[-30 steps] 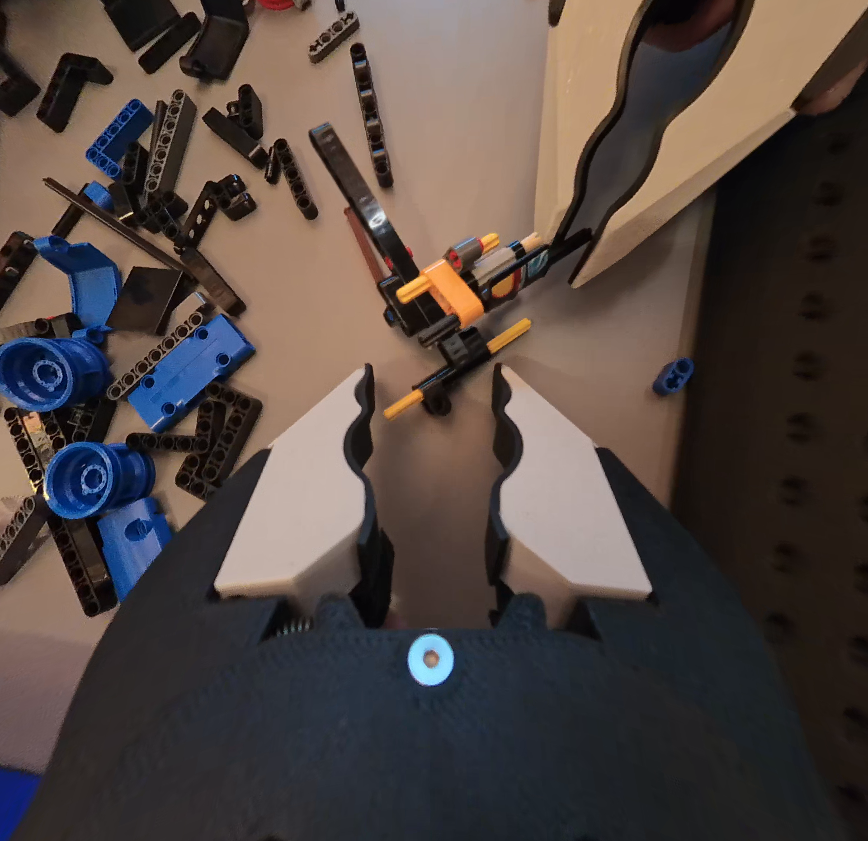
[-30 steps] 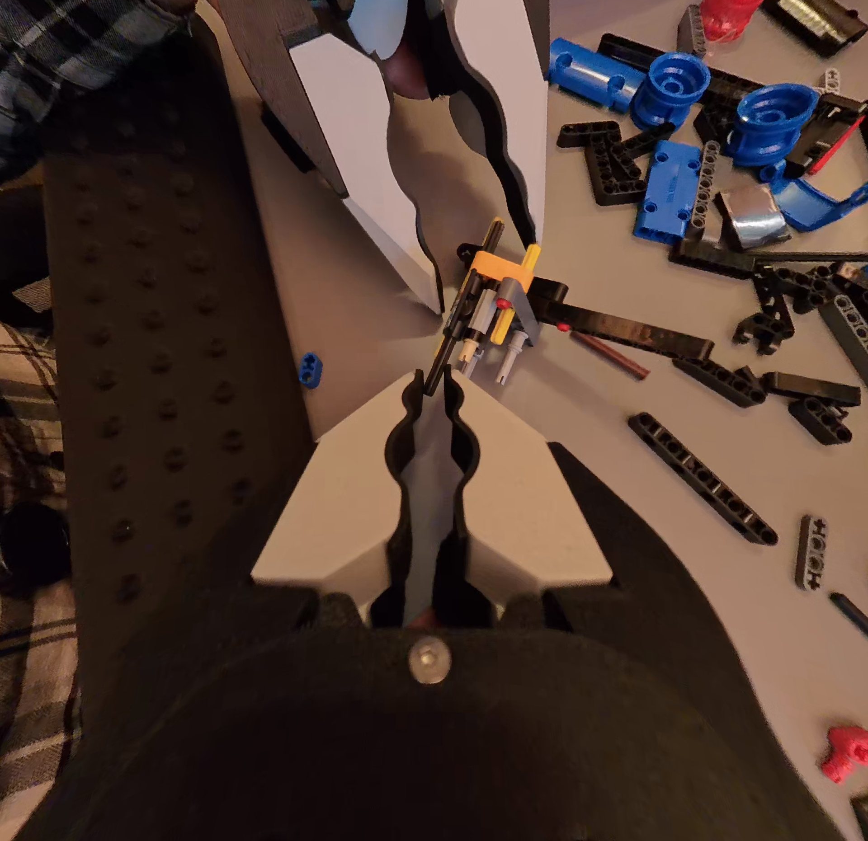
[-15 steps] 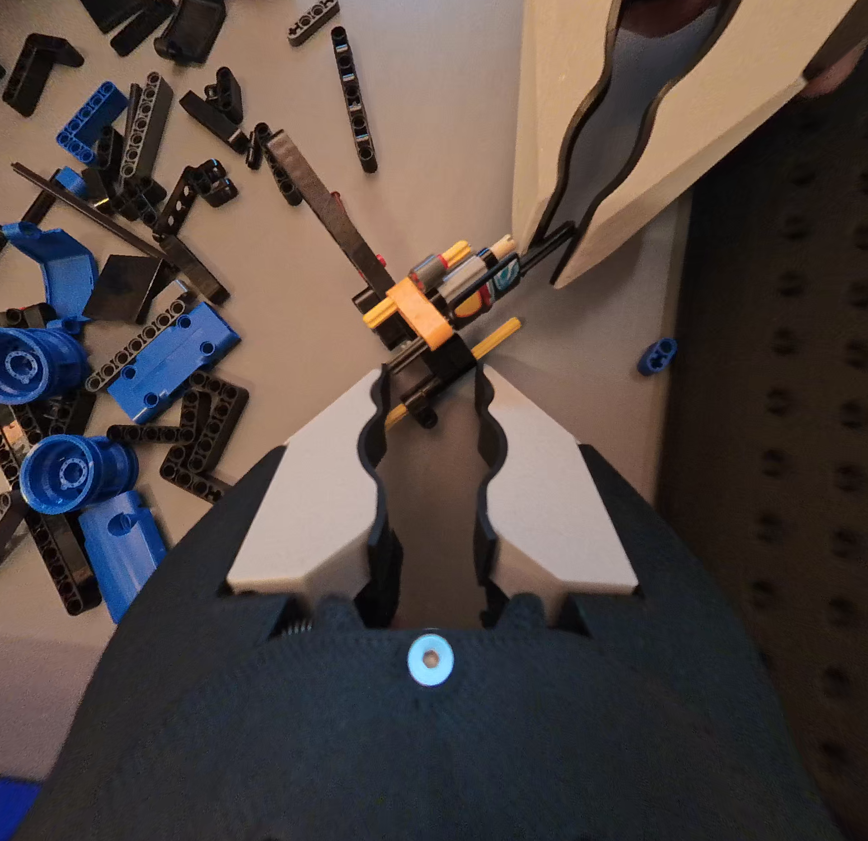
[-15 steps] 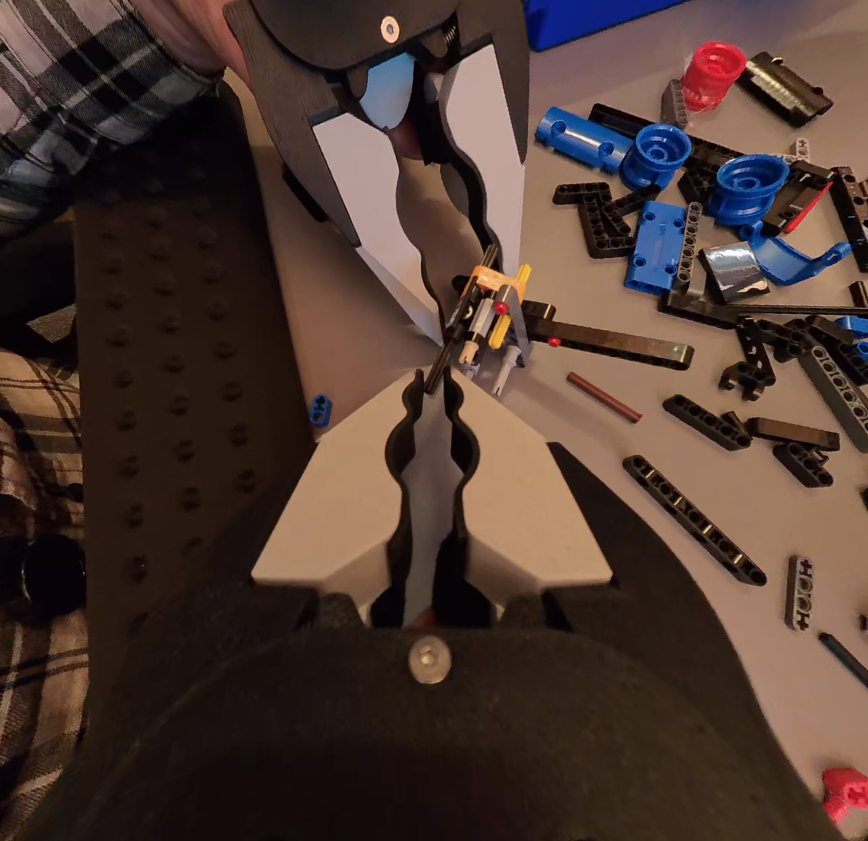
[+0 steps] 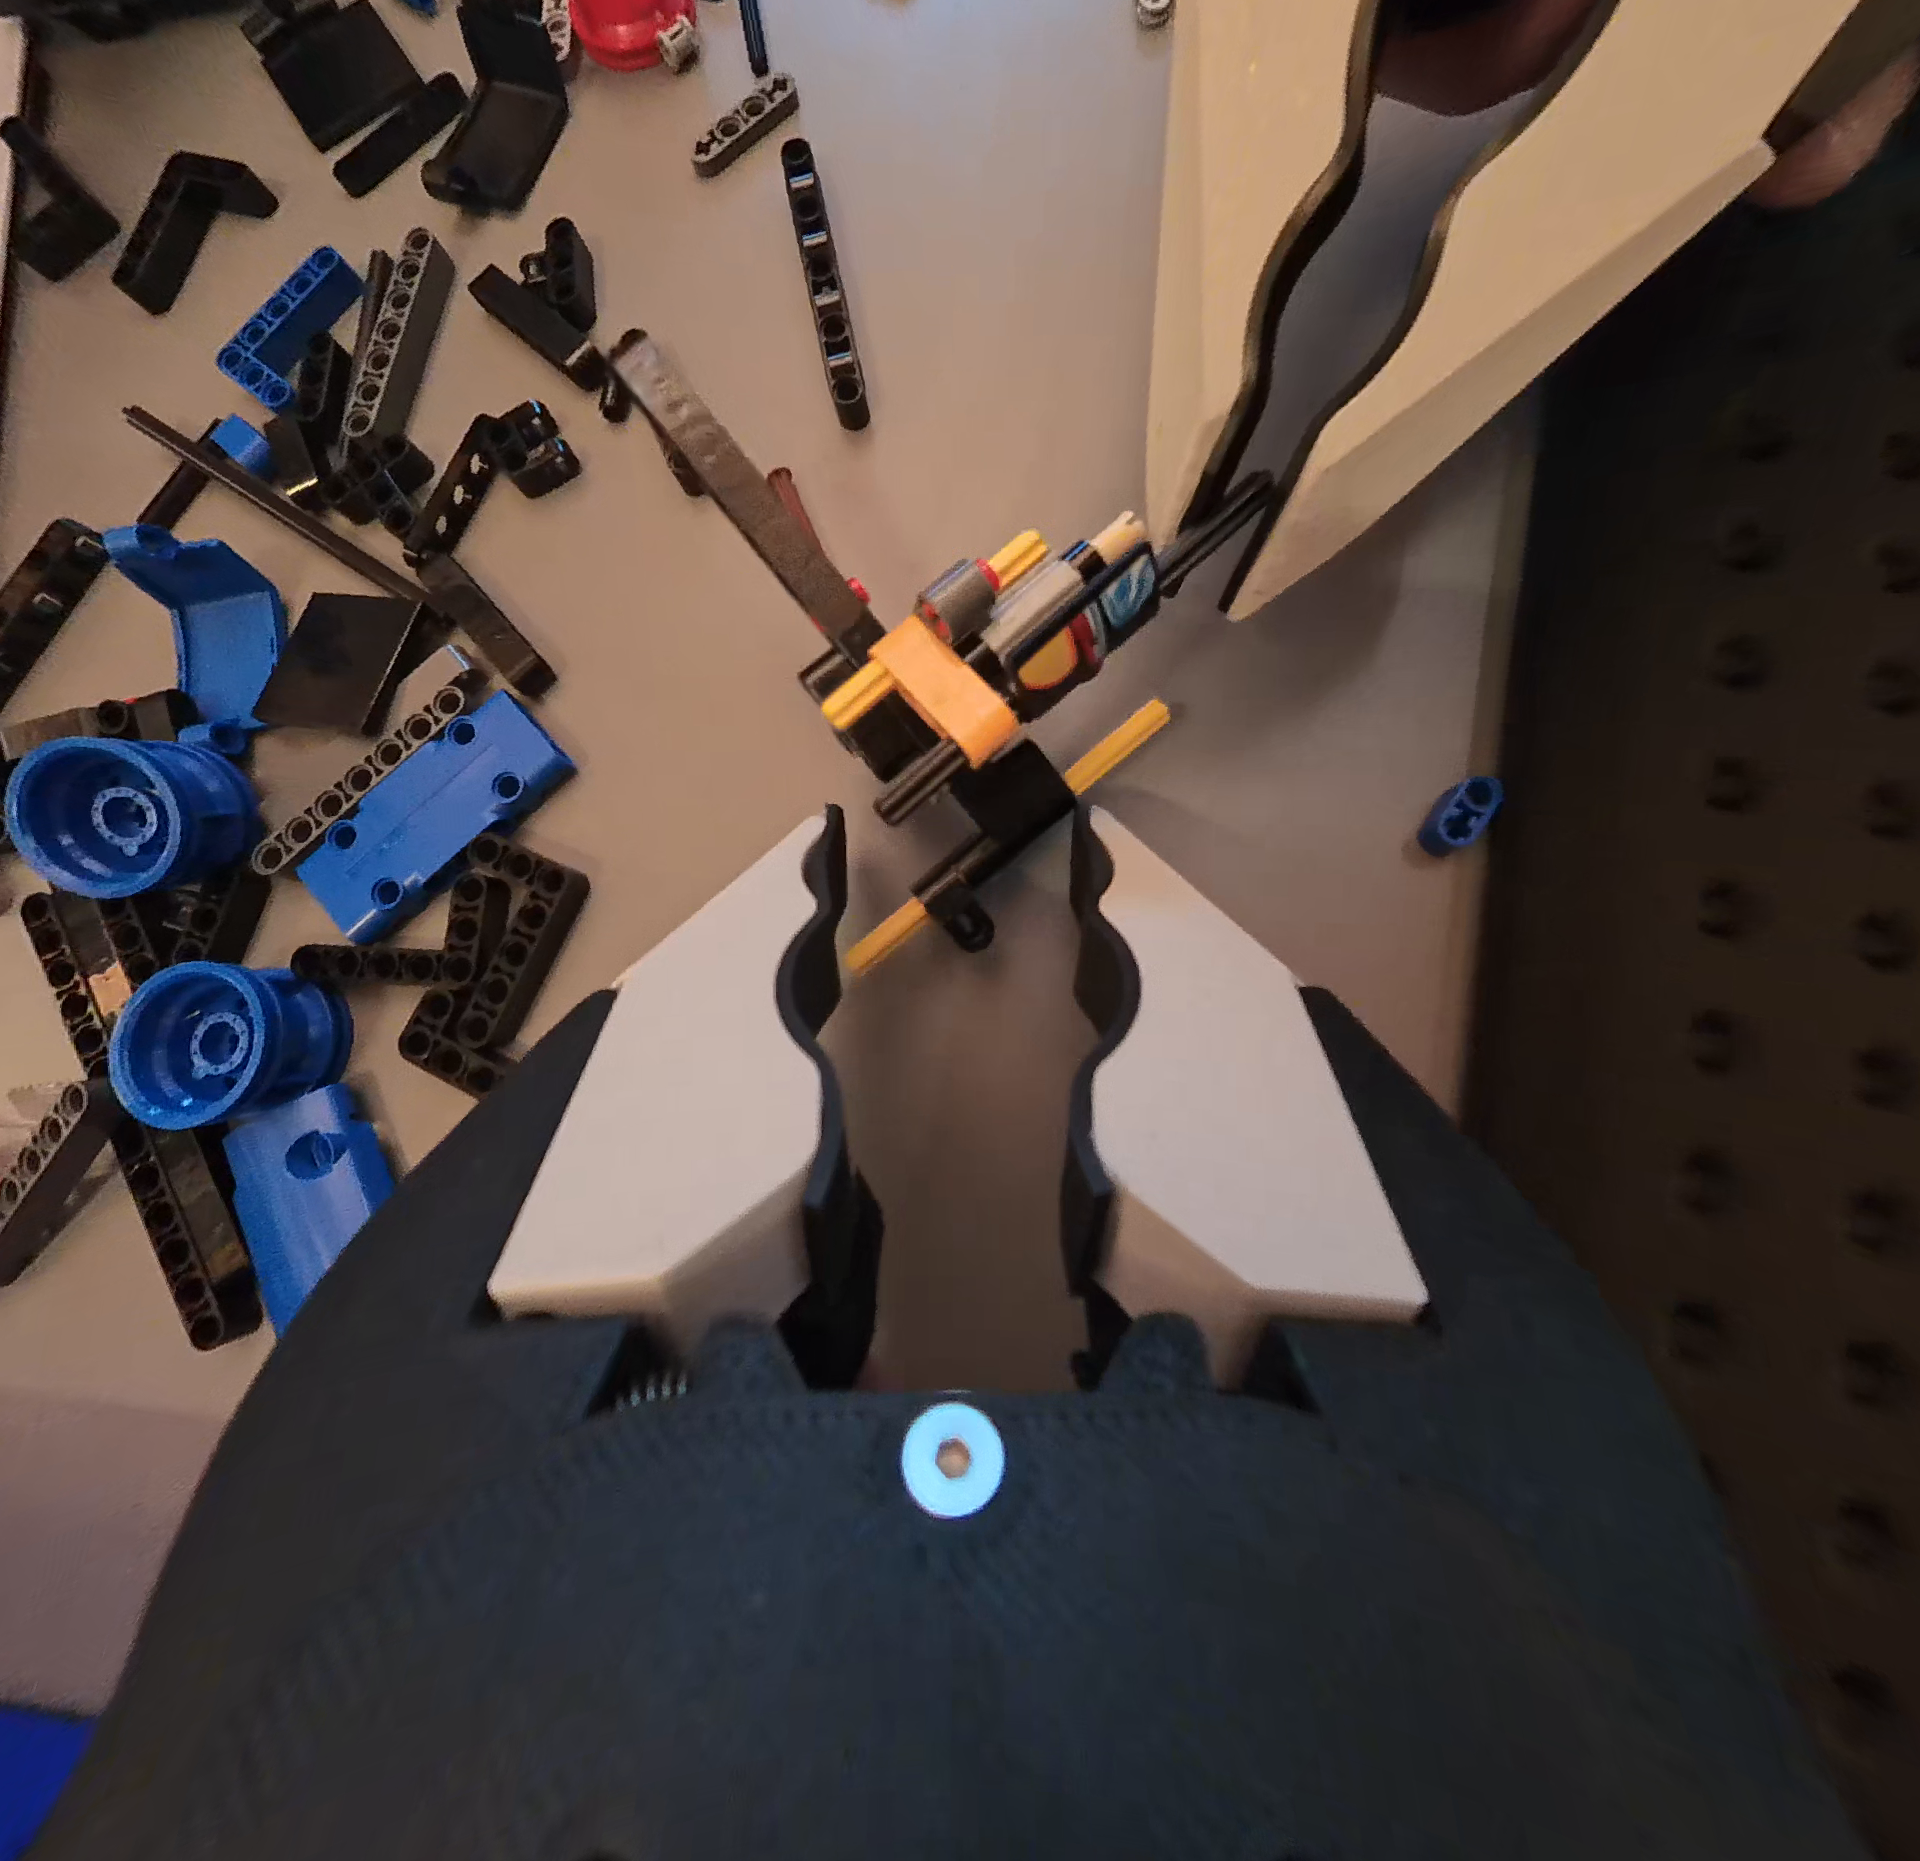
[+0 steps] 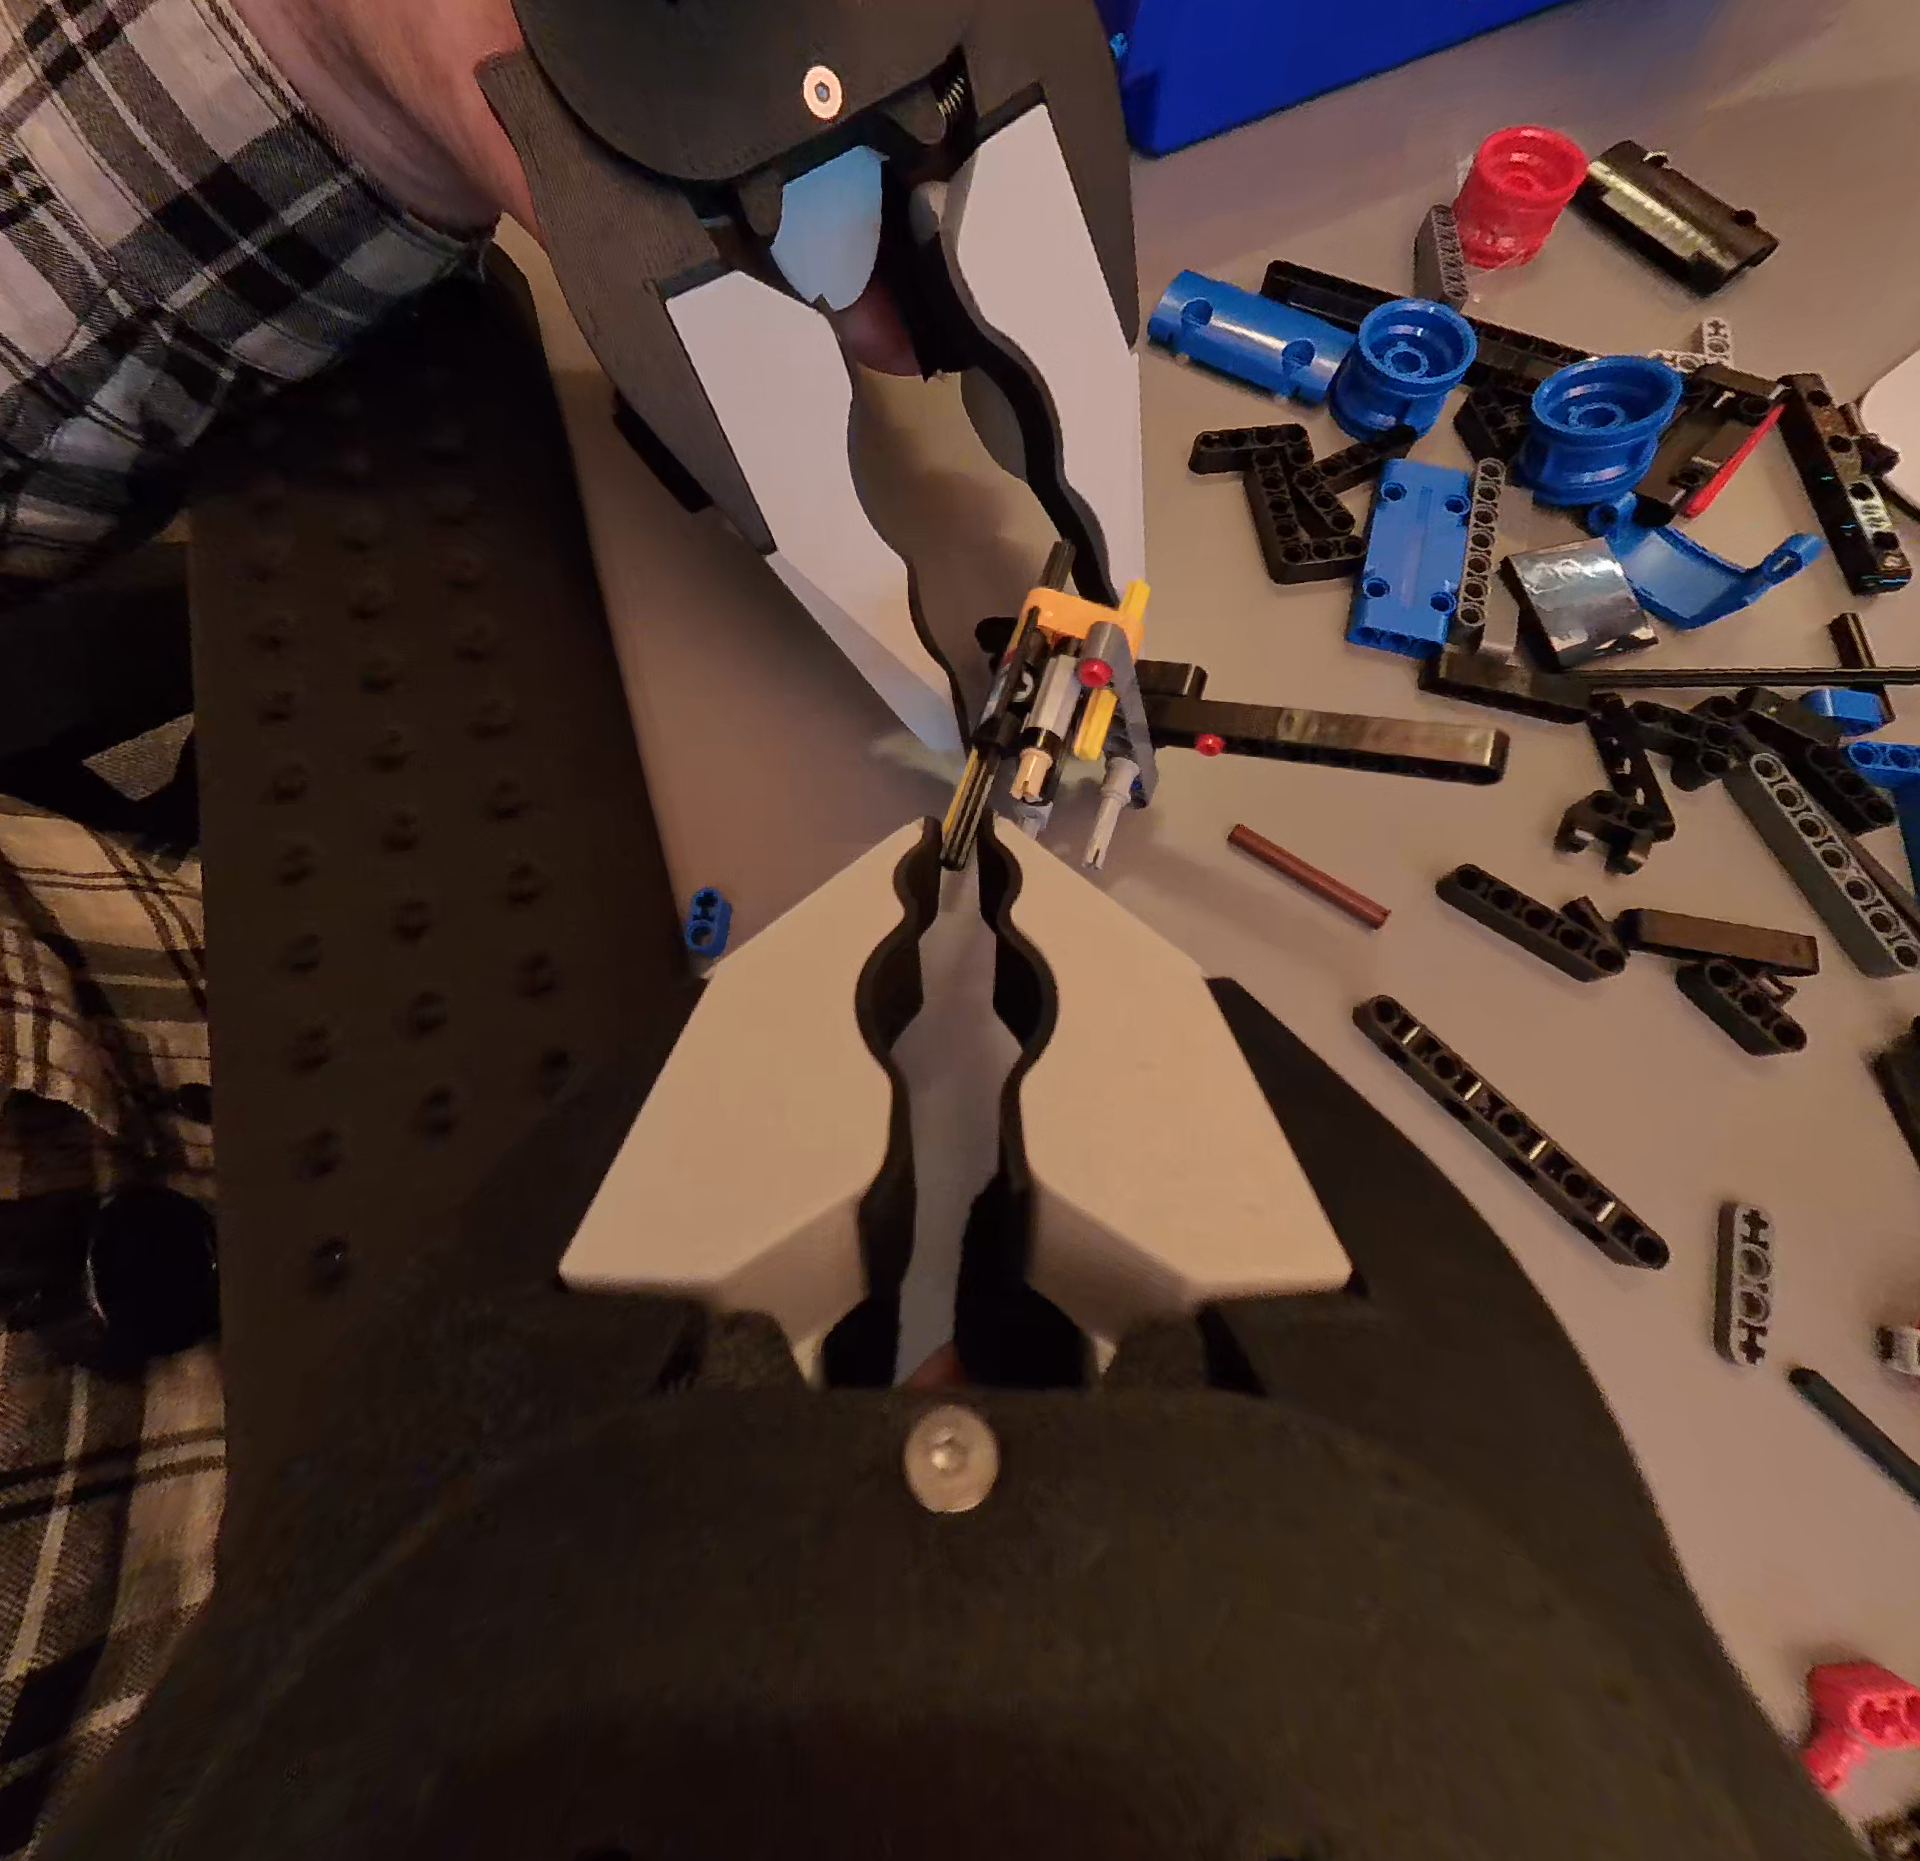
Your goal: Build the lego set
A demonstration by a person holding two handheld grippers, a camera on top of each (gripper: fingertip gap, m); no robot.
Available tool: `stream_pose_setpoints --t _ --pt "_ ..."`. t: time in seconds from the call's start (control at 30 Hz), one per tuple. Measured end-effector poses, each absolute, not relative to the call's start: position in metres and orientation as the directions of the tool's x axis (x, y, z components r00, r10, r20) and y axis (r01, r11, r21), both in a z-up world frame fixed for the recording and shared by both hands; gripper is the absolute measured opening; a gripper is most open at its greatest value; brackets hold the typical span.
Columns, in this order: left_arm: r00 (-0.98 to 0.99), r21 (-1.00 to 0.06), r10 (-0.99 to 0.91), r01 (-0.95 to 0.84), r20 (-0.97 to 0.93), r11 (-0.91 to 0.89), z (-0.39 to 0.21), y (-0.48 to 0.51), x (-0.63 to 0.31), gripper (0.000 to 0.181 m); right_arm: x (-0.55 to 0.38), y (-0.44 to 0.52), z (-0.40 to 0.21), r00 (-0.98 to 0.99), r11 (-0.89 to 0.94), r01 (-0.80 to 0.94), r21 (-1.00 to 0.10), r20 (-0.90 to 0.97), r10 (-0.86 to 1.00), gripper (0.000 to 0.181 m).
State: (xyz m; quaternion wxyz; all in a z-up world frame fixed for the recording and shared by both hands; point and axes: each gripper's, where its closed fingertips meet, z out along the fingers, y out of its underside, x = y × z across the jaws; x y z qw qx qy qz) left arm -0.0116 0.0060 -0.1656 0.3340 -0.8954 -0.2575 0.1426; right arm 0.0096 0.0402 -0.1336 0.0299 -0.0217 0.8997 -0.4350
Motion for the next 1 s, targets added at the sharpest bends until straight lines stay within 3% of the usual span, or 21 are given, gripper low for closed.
stream_pose_setpoints --t 0.63,0.7,0.8,1.0 --pt "0.826 -0.685 0.556 0.350 -0.097 -0.639 -0.161 0.003 -0.012 0.038 0.007 0.044 -0.132 -0.998 0.605 0.031 -0.795 -0.063 -0.032 0.003" --pt "0.831 -0.696 0.549 0.346 -0.084 -0.629 -0.159 0.005 -0.010 0.041 0.006 0.043 -0.131 -0.998 0.604 0.031 -0.796 -0.061 -0.028 0.003" --pt "0.853 -0.733 0.518 0.310 -0.067 -0.605 -0.149 0.014 -0.004 0.063 0.004 0.043 -0.130 -0.998 0.600 0.036 -0.799 -0.059 -0.019 0.001" --pt "0.853 -0.712 0.516 0.317 -0.074 -0.627 -0.154 0.018 -0.003 0.066 0.003 0.042 -0.130 -0.998 0.600 0.039 -0.799 -0.059 -0.013 0.001"
